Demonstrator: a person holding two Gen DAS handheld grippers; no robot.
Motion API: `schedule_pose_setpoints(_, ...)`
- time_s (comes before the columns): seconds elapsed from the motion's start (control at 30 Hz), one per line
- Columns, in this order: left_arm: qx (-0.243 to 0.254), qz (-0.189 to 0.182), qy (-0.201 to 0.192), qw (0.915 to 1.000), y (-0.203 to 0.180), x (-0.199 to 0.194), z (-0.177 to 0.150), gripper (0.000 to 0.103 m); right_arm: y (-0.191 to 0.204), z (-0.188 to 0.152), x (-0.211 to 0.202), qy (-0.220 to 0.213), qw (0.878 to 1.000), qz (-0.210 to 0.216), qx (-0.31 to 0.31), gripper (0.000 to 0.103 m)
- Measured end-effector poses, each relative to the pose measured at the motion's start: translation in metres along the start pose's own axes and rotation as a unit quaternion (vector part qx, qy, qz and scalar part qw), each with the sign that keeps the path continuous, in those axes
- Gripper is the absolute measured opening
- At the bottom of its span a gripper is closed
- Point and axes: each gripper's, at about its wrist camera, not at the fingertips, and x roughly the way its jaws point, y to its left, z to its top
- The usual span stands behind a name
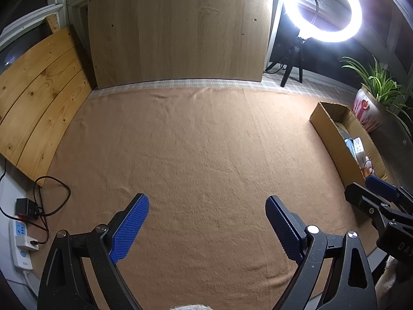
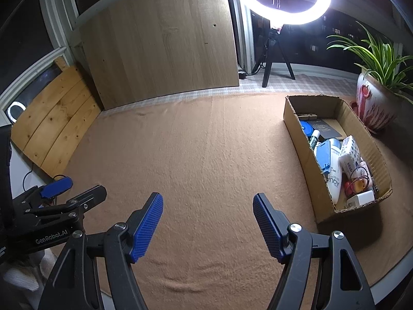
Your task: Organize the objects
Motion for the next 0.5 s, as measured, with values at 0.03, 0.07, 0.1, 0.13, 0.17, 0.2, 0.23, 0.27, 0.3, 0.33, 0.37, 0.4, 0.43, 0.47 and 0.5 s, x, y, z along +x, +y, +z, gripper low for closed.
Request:
schedule_pose_setpoints(0.03,-0.001,0.001,0.0,1.0,0.0,0.001,0.0,0.094,0.0,0.0,0.001,0.001,1.0,0.0,-0.001,0.069)
schedule_pose_setpoints(0.07,-0.002,0.001,0.0,1.0,0.001,0.001,0.001,0.094,0.0,0.001,0.002,0.002,1.0,0.001,-0.001,0.069)
schedule_pose_setpoints(0.1,-0.003,0.002,0.0,1.0,0.002,0.002,0.001,0.094,0.0,0.001,0.003,0.003,1.0,0.002,-0.001,0.069)
schedule_pose_setpoints(0.13,-0.004,0.002,0.0,1.0,0.002,0.002,0.001,0.094,0.0,0.001,0.004,0.004,1.0,0.003,0.0,0.069)
schedule_pose_setpoints(0.17,-0.004,0.003,0.001,1.0,0.002,0.003,0.002,0.094,0.0,0.002,0.005,0.005,1.0,0.003,0.0,0.069)
schedule_pose_setpoints(0.2,-0.005,0.003,0.001,1.0,0.003,0.004,0.002,0.094,0.0,0.002,0.006,0.006,1.0,0.004,0.0,0.069)
schedule_pose_setpoints(0.23,-0.005,0.003,0.001,1.0,0.003,0.005,0.003,0.094,0.0,0.002,0.006,0.006,1.0,0.004,0.0,0.069)
schedule_pose_setpoints(0.27,-0.005,0.003,0.001,1.0,0.004,0.005,0.003,0.094,0.0,0.003,0.007,0.006,1.0,0.004,0.0,0.069)
schedule_pose_setpoints(0.3,-0.006,0.003,0.002,1.0,0.004,0.007,0.004,0.094,0.0,0.003,0.008,0.007,1.0,0.005,0.001,0.069)
schedule_pose_setpoints(0.33,-0.005,0.003,0.003,1.0,0.004,0.008,0.004,0.094,0.0,0.003,0.009,0.008,1.0,0.005,0.001,0.069)
schedule_pose_setpoints(0.37,-0.003,0.003,0.002,1.0,0.004,0.009,0.004,0.094,0.0,0.002,0.011,0.009,1.0,0.005,0.002,0.069)
schedule_pose_setpoints(0.4,-0.002,0.004,0.003,1.0,0.004,0.01,0.004,0.094,-0.001,0.002,0.012,0.01,1.0,0.005,0.003,0.069)
schedule_pose_setpoints(0.43,-0.001,0.004,0.004,1.0,0.004,0.011,0.003,0.094,-0.001,0.002,0.014,0.011,1.0,0.005,0.005,0.069)
schedule_pose_setpoints(0.47,-0.001,0.004,0.006,1.0,0.005,0.014,0.003,0.094,-0.002,0.002,0.016,0.012,1.0,0.005,0.006,0.069)
schedule_pose_setpoints(0.5,-0.001,0.004,0.008,1.0,0.006,0.017,0.003,0.094,-0.002,0.002,0.016,0.012,1.0,0.005,0.006,0.069)
